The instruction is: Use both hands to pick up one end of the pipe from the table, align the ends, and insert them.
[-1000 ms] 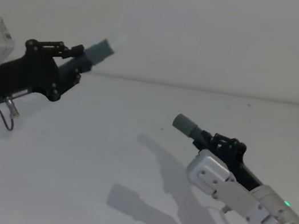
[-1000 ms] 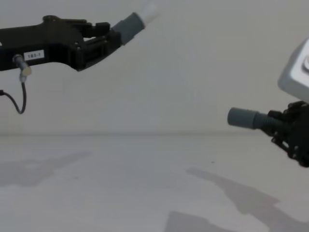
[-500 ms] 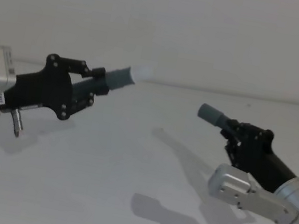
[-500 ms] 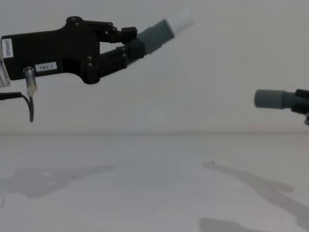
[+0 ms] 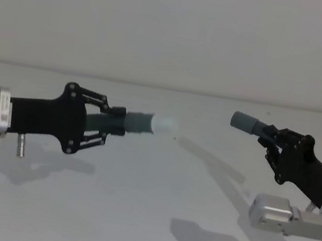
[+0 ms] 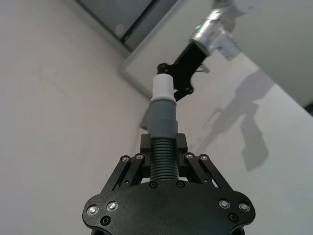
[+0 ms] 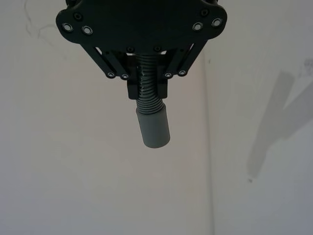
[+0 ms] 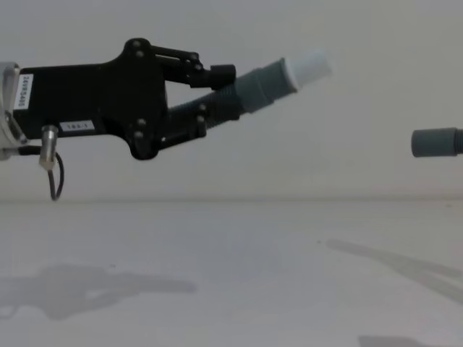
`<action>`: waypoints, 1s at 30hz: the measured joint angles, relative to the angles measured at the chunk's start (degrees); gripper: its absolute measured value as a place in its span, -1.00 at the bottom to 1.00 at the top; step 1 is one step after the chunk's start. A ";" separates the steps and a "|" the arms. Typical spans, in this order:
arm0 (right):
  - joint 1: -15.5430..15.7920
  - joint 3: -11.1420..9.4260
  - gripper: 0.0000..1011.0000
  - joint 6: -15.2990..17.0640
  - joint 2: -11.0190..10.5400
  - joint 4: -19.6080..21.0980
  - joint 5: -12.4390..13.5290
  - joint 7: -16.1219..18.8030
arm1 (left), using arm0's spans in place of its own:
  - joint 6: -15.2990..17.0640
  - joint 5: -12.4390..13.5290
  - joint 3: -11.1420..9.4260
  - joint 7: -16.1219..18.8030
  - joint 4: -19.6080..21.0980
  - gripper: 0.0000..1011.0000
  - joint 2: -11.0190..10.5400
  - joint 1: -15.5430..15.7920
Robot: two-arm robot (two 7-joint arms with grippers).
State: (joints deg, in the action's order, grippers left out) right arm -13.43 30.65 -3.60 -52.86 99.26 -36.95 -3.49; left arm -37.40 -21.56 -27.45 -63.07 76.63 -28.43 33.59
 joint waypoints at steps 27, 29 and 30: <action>1.39 0.31 -0.62 -4.80 -5.26 1.77 2.20 7.94 | -12.14 1.25 -3.70 -7.17 -9.74 -0.48 2.84 7.02; 1.67 0.00 -0.62 -4.54 -5.37 2.29 2.87 8.07 | -12.42 1.42 -3.74 -7.17 -10.07 -0.48 2.92 7.21; 1.83 -0.18 -0.62 -4.41 -5.43 2.60 3.16 8.10 | -12.67 1.57 -3.79 -7.17 -10.35 -0.48 3.00 7.38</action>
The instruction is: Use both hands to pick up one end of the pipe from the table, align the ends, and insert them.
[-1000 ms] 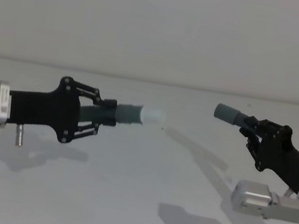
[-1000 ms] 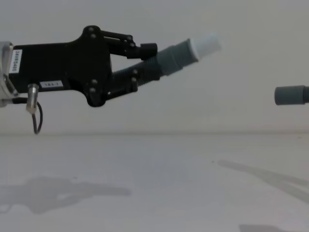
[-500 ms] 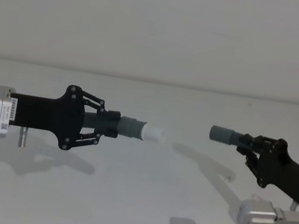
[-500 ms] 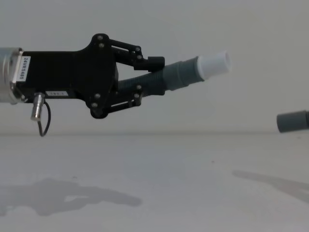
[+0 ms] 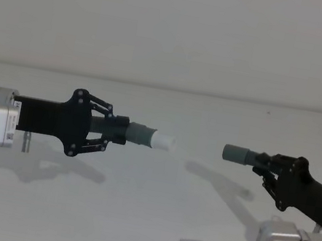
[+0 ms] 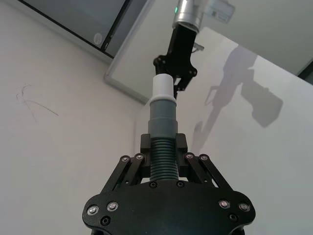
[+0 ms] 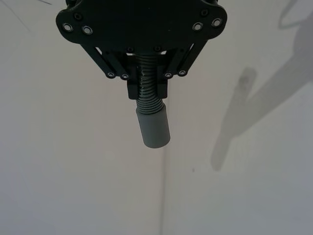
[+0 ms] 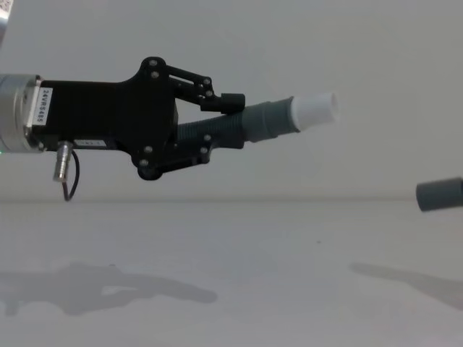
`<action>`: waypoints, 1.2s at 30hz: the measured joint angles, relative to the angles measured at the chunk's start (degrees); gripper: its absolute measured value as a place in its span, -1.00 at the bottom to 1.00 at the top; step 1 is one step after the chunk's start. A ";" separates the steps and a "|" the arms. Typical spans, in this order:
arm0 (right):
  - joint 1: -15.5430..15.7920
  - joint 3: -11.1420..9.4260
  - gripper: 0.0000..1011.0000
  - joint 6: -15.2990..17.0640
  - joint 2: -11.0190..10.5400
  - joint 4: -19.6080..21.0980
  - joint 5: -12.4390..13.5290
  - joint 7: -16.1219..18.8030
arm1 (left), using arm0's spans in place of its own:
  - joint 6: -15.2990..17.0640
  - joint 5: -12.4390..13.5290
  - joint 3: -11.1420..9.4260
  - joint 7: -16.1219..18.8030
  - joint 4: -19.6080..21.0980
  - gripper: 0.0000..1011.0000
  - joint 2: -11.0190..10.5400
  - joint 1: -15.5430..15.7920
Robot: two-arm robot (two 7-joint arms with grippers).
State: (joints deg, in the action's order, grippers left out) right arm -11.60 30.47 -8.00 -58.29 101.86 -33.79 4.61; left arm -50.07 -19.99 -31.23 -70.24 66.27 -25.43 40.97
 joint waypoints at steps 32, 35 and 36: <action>3.01 -4.10 -0.62 -0.99 -3.41 14.87 9.97 6.02 | -1.73 1.04 -0.28 0.07 -1.95 -0.48 0.52 1.12; 3.31 -4.69 -0.62 -1.31 -4.15 15.75 10.91 6.50 | -1.75 1.06 -0.28 0.09 -1.98 -0.48 0.54 1.14; 3.39 -4.84 -0.62 -1.36 -4.29 15.95 11.24 6.61 | -1.75 1.06 -0.28 0.09 -1.98 -0.48 0.54 1.14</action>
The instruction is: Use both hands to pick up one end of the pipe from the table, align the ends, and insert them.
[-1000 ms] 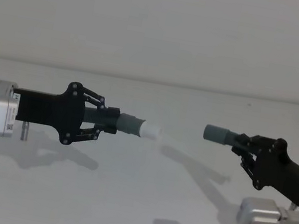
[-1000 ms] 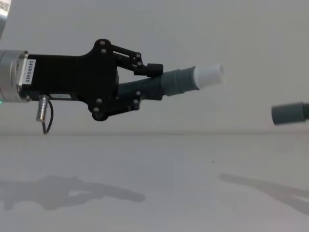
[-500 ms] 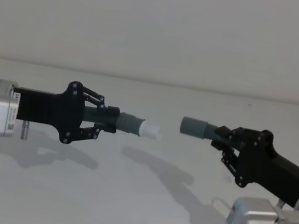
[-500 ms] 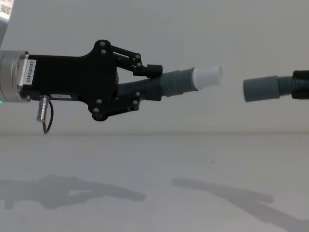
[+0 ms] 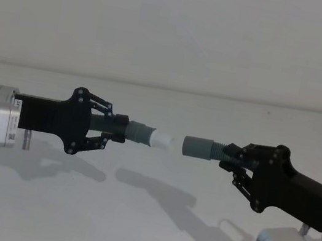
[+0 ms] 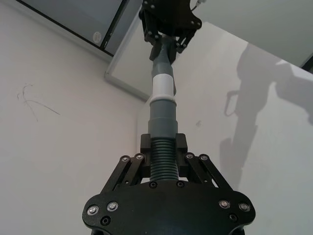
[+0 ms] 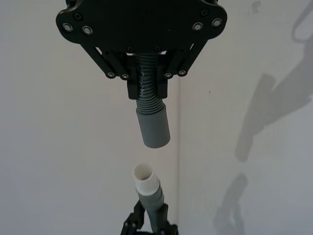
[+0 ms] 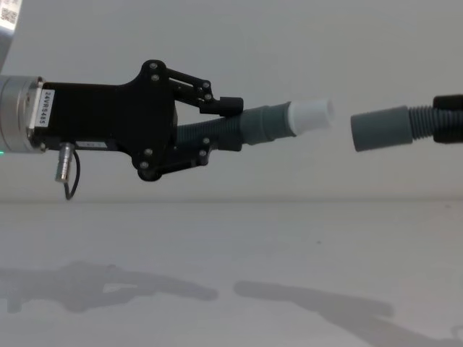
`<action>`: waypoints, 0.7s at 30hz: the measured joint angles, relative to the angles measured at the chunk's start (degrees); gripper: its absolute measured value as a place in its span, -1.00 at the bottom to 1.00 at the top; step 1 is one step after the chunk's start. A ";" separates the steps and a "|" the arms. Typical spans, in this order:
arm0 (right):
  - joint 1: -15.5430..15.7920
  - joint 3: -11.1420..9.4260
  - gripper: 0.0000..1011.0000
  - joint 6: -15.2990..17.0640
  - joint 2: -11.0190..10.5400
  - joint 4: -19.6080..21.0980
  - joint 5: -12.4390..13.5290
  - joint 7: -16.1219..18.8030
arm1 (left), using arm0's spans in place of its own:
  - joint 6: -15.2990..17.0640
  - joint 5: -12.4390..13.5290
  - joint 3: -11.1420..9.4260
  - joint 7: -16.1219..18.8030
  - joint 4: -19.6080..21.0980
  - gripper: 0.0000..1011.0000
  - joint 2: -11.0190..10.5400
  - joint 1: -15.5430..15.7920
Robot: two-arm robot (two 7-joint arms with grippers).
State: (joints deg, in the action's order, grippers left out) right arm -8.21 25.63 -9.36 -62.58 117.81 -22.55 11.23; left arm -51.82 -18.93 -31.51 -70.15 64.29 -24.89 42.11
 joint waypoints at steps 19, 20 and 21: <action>2.89 -3.51 -0.62 1.44 -3.13 4.51 5.58 1.31 | -0.08 0.05 0.01 0.01 -0.10 -0.48 0.03 0.07; 3.00 -3.59 -0.62 1.57 -3.17 4.69 5.72 1.37 | -0.08 0.05 0.01 0.01 -0.10 -0.48 0.03 0.07; 3.09 -3.66 -0.62 1.66 -3.18 4.83 5.78 1.41 | -0.07 0.05 0.01 0.01 -0.10 -0.48 0.02 0.07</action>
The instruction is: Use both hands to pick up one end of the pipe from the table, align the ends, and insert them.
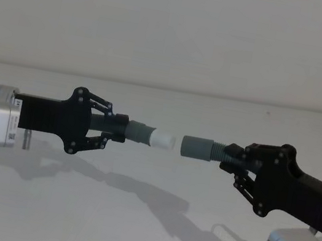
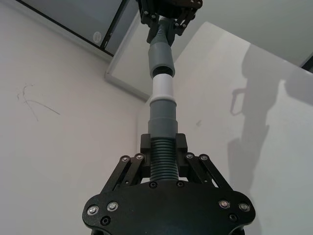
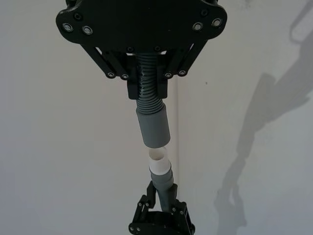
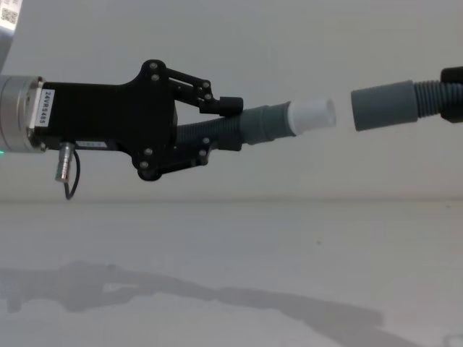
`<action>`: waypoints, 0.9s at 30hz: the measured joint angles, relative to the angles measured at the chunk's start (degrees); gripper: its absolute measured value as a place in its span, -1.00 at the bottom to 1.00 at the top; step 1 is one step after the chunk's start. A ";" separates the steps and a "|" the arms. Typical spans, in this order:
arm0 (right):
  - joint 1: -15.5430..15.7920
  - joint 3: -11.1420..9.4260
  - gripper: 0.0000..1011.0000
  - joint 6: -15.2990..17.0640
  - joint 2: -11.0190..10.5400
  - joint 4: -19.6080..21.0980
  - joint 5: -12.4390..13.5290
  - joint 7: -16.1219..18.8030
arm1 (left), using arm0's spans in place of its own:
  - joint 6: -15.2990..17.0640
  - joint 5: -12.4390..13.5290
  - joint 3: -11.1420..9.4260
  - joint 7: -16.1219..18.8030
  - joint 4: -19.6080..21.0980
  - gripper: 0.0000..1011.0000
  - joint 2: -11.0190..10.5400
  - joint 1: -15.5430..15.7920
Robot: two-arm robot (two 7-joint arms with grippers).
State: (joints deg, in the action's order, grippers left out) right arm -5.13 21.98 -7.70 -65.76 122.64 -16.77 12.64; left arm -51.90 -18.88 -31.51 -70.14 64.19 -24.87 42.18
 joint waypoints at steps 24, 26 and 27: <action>0.28 -0.33 -0.62 3.03 1.57 1.66 1.25 2.72 | 0.00 0.00 0.00 0.00 0.01 -0.48 0.00 0.00; 0.21 -0.31 -0.62 3.14 1.73 1.68 1.23 2.88 | 0.00 0.00 0.00 0.00 0.01 -0.48 0.00 -0.01; 0.19 -0.30 -0.62 3.22 1.81 1.69 1.21 2.93 | 0.00 0.00 0.00 0.00 0.01 -0.48 0.00 -0.01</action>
State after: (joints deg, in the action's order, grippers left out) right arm -4.93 21.68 -4.48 -63.96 124.33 -15.55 15.57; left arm -51.90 -18.89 -31.51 -70.14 64.20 -24.86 42.17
